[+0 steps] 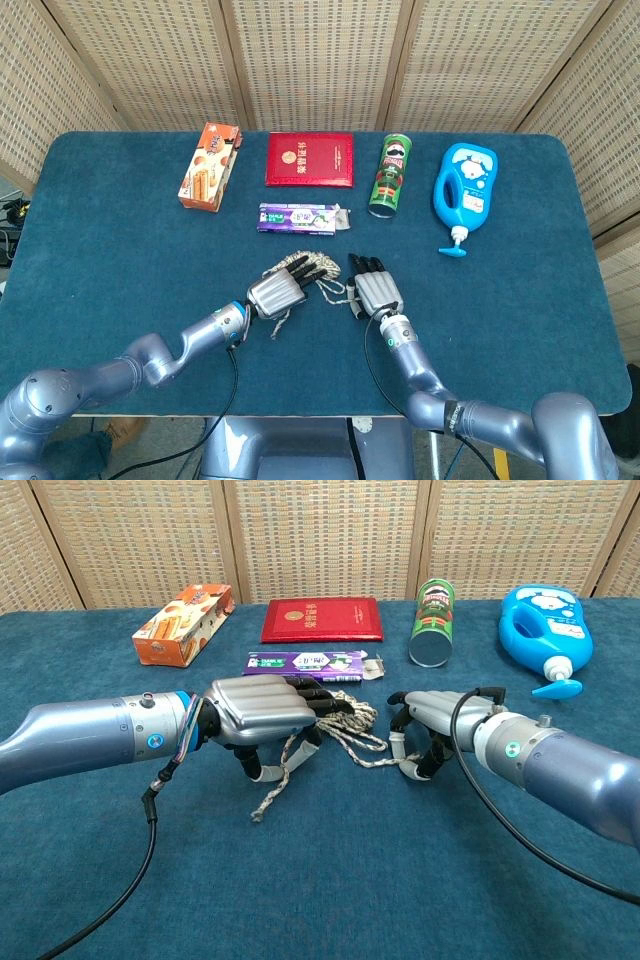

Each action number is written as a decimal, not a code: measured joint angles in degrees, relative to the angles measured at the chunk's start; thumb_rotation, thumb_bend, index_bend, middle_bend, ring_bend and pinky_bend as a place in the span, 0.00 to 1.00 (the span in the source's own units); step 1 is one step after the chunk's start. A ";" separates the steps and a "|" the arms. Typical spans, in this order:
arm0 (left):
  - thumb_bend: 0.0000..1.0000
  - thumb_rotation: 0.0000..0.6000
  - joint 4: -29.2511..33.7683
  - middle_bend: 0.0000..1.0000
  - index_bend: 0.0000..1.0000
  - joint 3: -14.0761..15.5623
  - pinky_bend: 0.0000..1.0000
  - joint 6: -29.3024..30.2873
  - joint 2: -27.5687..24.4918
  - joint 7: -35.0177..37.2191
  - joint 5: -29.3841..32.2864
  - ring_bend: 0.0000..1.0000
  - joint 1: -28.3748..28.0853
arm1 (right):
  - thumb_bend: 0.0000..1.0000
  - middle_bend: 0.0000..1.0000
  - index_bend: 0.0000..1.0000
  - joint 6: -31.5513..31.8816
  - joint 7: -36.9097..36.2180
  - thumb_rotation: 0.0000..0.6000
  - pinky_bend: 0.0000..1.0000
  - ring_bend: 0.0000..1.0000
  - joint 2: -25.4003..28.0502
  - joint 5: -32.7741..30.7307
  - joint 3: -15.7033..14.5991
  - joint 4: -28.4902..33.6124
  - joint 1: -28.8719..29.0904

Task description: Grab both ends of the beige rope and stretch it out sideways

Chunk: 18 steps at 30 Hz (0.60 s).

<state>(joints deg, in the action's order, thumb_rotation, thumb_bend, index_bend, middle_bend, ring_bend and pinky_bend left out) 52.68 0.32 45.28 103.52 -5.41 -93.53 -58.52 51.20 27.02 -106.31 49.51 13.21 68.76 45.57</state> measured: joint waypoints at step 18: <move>0.45 1.00 0.17 0.00 0.73 0.61 0.00 3.10 -1.38 0.61 0.06 0.00 1.16 | 0.47 0.00 0.68 1.08 -0.01 1.00 0.00 0.00 0.50 0.76 -0.27 0.17 -0.50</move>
<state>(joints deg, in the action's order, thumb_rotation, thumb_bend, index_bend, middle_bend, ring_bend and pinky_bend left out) 52.85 0.93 48.37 102.14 -4.80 -93.46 -57.36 52.28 27.01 -105.81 50.27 12.94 68.93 45.07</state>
